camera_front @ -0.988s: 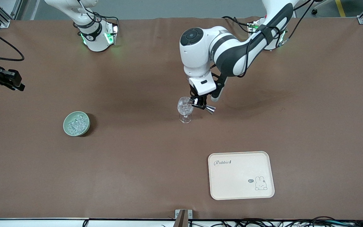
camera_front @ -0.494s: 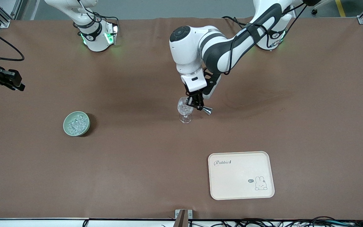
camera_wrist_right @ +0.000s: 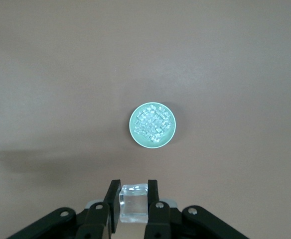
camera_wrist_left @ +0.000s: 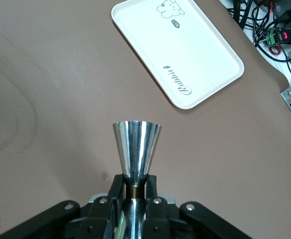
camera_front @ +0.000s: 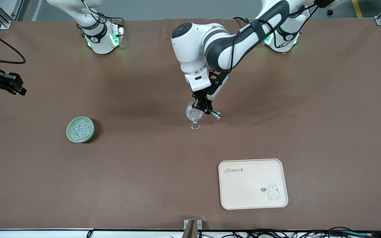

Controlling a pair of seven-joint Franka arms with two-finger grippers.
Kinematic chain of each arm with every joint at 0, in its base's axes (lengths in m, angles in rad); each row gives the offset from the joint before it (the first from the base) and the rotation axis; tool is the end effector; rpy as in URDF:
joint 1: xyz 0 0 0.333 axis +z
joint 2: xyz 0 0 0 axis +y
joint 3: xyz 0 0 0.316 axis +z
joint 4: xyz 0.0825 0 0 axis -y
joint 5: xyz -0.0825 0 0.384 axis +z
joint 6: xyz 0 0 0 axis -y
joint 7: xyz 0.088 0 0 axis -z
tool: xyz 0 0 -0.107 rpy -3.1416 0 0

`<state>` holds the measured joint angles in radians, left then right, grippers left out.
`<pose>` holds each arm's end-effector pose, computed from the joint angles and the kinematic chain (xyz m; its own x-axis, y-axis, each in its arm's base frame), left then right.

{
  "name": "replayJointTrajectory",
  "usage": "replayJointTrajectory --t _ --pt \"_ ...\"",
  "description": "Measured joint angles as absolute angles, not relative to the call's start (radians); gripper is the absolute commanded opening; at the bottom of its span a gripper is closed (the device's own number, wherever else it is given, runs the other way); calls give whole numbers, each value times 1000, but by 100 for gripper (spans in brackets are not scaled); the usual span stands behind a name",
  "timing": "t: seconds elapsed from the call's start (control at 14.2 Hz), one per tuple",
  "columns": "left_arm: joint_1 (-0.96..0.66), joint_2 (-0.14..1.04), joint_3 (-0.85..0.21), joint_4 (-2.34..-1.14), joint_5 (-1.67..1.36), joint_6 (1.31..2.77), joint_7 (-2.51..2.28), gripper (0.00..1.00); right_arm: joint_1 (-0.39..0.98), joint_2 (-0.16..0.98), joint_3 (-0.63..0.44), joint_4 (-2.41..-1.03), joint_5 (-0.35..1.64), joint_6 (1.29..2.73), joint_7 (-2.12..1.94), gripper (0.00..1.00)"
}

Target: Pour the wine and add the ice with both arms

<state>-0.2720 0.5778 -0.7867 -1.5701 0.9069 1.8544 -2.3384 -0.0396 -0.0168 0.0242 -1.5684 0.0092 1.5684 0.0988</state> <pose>0.4518 -0.5079 0.3789 0.4356 0.8060 0.4007 0.8203 -0.5388 0.1921 0.5493 -0.0074 0.6347 0.9934 -0.1139 0.0158 -0.1138 -0.9935 -0.0104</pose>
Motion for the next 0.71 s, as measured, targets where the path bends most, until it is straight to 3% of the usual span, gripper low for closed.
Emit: replayJointTrajectory --t 0.42,0.71 --pt "-243 572 -767 -1457 644 1843 -2293 0 -30 -17 30 -1567 10 1567 99 0" --pt "-231 550 -629 -1390 279 1844 -2055 0 36 -16 38 -1543 16 1568 157 0"
